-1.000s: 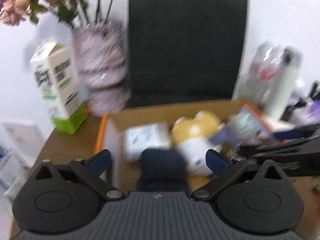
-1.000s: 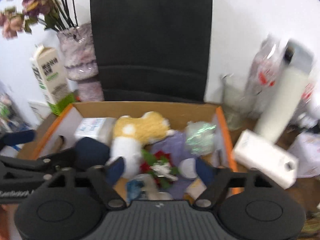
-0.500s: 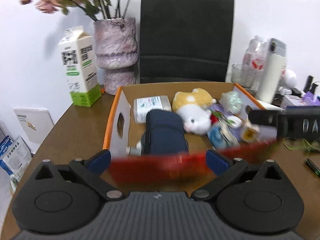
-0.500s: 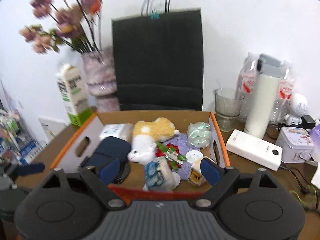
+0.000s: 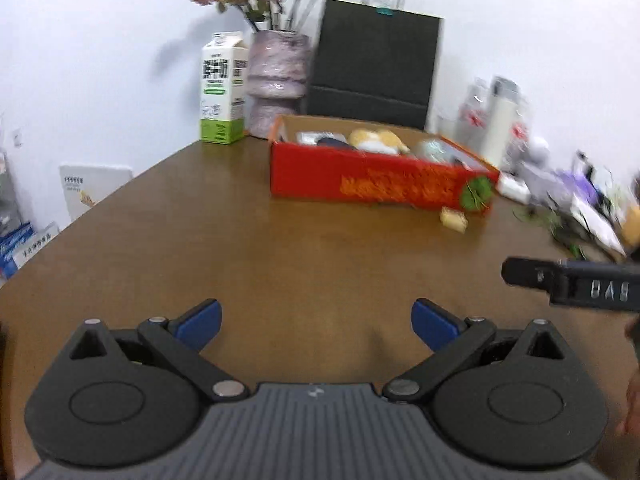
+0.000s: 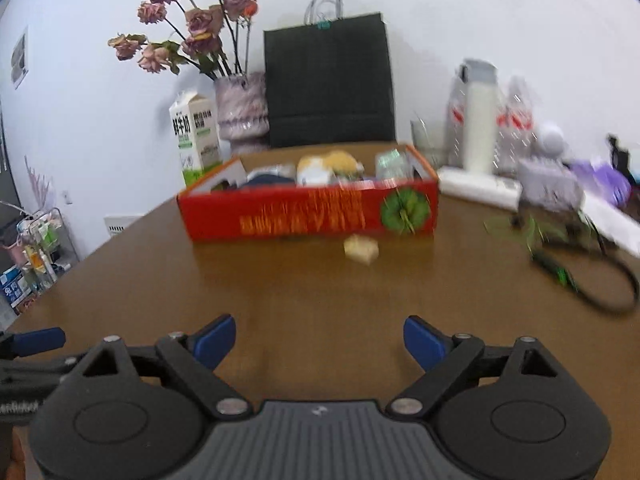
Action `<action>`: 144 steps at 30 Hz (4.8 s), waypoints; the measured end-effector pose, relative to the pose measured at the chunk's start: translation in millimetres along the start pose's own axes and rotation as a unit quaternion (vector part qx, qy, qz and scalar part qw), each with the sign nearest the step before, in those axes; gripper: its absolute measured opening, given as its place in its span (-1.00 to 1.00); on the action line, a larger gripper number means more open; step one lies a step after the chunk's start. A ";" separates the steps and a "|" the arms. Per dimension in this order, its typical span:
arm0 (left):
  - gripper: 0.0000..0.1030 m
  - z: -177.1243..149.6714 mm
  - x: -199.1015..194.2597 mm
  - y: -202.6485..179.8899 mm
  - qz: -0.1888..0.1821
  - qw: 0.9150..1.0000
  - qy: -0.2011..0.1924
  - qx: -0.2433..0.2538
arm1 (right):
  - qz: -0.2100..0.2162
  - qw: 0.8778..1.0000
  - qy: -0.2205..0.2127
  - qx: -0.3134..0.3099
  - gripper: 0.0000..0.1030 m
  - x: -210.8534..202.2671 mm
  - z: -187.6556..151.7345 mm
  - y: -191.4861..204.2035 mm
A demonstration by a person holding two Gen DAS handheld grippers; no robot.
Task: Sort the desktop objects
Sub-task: 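Carry the brush head and blue packet into the box and release both, then grasp the small beige block with the right gripper, then carry the beige block into the cardboard box and release it with the right gripper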
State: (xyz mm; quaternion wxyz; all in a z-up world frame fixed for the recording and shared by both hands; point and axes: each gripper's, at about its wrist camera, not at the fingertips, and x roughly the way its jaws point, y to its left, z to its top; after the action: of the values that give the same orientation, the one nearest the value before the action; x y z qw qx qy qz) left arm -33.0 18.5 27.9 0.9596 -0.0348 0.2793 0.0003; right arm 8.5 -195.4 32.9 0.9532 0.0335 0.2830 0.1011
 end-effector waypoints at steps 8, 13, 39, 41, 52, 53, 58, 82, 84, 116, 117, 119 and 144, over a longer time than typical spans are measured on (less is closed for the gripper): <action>1.00 -20.3 -18.7 -14.1 -0.029 0.999 0.023 0.031 | -0.016 1.000 0.000 -0.017 0.80 -44.9 -46.7 4.7; 1.00 -15.1 -15.5 -20.8 -0.032 0.998 0.022 0.044 | -0.032 0.999 0.000 -0.042 0.80 -46.6 -50.2 6.1; -0.25 103.3 167.1 -12.1 -0.013 0.999 0.042 0.000 | 0.012 0.996 0.056 -0.070 -0.22 171.1 75.8 -36.4; -0.78 102.6 173.8 -14.0 -0.017 0.999 0.043 0.001 | 0.012 0.996 0.051 -0.075 -0.33 173.2 75.9 -34.3; -0.94 95.7 141.3 -26.8 -0.041 0.999 0.017 0.017 | 0.036 0.995 0.004 -0.097 -0.34 130.7 72.6 -6.3; -0.94 93.6 133.6 -28.0 -0.038 0.999 0.016 0.018 | 0.037 0.995 0.004 -0.089 -0.34 121.5 71.8 -5.6; -0.94 66.4 79.7 -33.7 -0.048 0.998 0.016 0.029 | 0.079 0.996 -0.018 -0.037 -0.33 47.5 45.0 -5.3; -0.92 -5.8 -39.1 -40.8 -0.035 0.999 -0.008 0.031 | 0.025 0.999 -0.034 -0.032 -0.33 -80.1 -46.6 2.3; -0.92 -7.3 -37.9 -41.6 -0.037 0.999 -0.006 0.031 | 0.025 0.998 -0.034 -0.035 -0.33 -80.8 -47.1 3.3; -0.92 216.9 103.8 -22.4 -0.086 0.996 -0.020 -0.002 | 0.056 0.994 -0.072 -0.055 -0.33 46.8 186.9 -25.4; -0.92 227.8 122.5 -22.9 -0.087 0.996 -0.008 0.004 | 0.049 0.996 -0.059 -0.056 -0.33 70.0 201.5 -30.2; -0.92 243.8 159.2 -20.7 -0.082 0.996 0.020 -0.010 | 0.039 0.998 -0.029 -0.049 -0.33 111.9 221.2 -39.3; 0.86 279.7 285.5 -25.0 -0.039 0.988 0.151 -0.002 | -0.037 0.993 0.109 -0.034 0.44 266.3 263.9 -62.5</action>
State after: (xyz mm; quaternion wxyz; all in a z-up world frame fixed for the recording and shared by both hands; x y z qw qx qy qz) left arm 358.4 6.9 111.8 0.9058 -0.0477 0.4190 -0.0417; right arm 381.7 -201.8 104.5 0.9204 -0.0209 0.3824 0.0789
